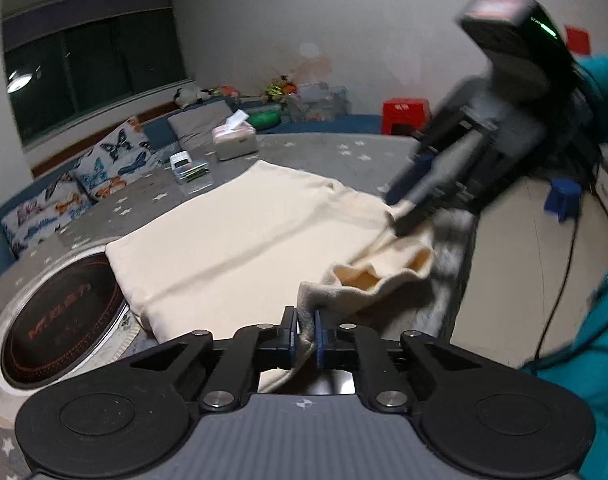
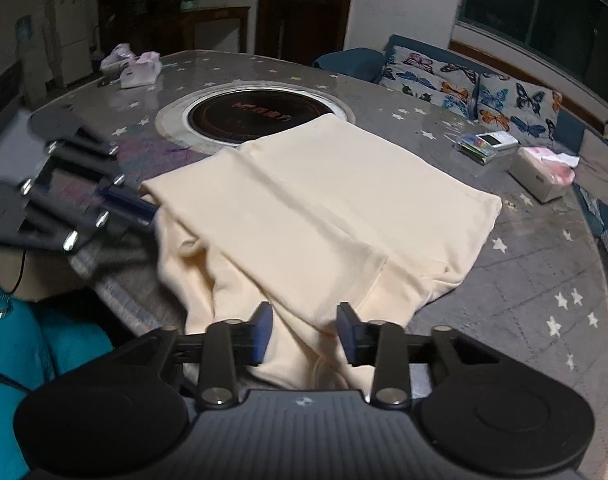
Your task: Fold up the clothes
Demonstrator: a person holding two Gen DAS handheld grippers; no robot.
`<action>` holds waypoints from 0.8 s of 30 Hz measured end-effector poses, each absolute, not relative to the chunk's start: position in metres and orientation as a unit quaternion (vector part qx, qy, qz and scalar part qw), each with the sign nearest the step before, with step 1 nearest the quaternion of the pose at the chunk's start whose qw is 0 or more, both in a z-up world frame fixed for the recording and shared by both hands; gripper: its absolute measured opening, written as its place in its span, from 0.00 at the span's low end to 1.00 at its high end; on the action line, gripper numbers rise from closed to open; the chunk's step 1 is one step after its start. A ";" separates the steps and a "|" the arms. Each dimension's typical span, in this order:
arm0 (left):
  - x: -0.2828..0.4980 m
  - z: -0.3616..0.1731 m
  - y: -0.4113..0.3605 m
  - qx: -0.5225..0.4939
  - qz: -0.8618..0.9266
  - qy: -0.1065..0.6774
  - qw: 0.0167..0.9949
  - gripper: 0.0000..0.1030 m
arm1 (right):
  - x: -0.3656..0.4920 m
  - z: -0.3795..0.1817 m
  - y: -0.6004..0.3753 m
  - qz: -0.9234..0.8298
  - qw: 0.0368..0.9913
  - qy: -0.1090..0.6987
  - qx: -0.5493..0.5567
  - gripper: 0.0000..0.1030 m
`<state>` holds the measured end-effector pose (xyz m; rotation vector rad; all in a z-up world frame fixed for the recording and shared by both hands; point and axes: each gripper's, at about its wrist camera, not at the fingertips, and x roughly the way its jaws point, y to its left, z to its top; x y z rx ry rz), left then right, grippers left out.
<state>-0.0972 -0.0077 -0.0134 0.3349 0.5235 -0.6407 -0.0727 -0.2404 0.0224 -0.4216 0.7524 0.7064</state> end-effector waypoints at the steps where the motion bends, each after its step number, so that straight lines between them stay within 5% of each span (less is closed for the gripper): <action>1: -0.092 -0.011 -0.006 0.150 -0.305 0.256 0.905 0.08 | -0.075 0.024 -0.242 0.337 0.847 0.357 -0.205 0.36; 7: -0.056 0.001 0.001 0.086 -0.283 0.276 0.915 0.07 | -0.090 0.030 -0.241 0.371 0.830 0.343 -0.238 0.56; 10: -0.045 -0.002 0.001 0.081 -0.281 0.285 0.913 0.07 | -0.091 0.022 -0.233 0.375 0.832 0.325 -0.248 0.57; 12: -0.040 -0.005 0.001 0.076 -0.277 0.294 0.912 0.07 | -0.086 0.015 -0.229 0.374 0.836 0.318 -0.244 0.55; 18: -0.047 -0.007 0.008 0.077 -0.274 0.299 0.911 0.13 | -0.066 0.003 -0.222 0.376 0.836 0.335 -0.218 0.17; 21: -0.060 -0.010 0.011 0.097 -0.275 0.294 0.910 0.24 | -0.059 0.008 -0.226 0.372 0.841 0.342 -0.192 0.12; 23: -0.069 -0.013 0.012 0.116 -0.276 0.289 0.909 0.49 | -0.057 0.011 -0.229 0.370 0.845 0.342 -0.180 0.11; 24: -0.073 -0.015 0.012 0.125 -0.277 0.286 0.909 0.50 | -0.057 0.011 -0.229 0.369 0.846 0.341 -0.178 0.10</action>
